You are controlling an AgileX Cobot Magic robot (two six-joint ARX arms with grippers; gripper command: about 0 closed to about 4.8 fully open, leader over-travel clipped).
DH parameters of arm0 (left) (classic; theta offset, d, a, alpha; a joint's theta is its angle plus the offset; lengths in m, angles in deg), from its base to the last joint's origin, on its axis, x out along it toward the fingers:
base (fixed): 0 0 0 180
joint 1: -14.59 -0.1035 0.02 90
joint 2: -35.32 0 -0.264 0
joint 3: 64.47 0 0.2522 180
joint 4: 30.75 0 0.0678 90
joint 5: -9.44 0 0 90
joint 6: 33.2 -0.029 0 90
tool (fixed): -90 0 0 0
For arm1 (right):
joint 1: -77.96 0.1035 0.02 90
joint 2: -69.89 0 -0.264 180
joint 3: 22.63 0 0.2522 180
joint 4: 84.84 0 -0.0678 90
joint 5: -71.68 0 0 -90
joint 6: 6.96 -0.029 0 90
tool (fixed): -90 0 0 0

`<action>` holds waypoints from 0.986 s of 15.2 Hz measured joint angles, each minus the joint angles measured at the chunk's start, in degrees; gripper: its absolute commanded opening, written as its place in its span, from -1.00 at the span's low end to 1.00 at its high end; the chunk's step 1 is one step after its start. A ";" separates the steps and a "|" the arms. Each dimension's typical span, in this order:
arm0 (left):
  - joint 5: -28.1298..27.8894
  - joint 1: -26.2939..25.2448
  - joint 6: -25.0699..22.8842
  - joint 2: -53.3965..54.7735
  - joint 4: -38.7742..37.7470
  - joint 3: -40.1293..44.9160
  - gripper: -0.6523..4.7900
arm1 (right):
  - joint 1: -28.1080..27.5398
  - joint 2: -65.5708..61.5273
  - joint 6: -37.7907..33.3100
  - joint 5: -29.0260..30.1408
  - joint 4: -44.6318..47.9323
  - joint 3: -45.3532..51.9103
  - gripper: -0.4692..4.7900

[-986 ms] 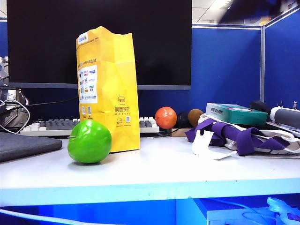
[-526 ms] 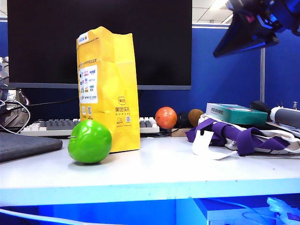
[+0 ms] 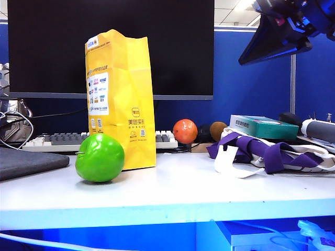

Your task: Pick up the green apple and throw it into the yellow paper bag.

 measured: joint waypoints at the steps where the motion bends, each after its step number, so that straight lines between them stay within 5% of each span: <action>1: 0.24 -0.02 0.02 0.11 -0.02 0.00 1.00 | 0.00 0.00 0.00 0.11 0.00 0.00 -0.83; 5: 1.90 -0.02 0.02 0.07 -1.88 1.27 1.00 | 0.00 0.00 -0.02 1.44 -0.02 0.00 -0.83; 9: 1.95 -0.07 0.02 -4.44 11.34 8.81 1.00 | 0.00 2.64 -0.02 1.42 10.23 3.96 -0.83; 12: 1.92 -0.24 0.02 -7.67 12.15 13.44 1.00 | 0.02 8.37 0.00 1.44 14.12 9.20 -0.83; 15: 1.92 -6.12 0.02 -13.55 13.97 18.82 1.00 | -0.07 19.26 -0.02 1.46 10.73 15.58 -0.83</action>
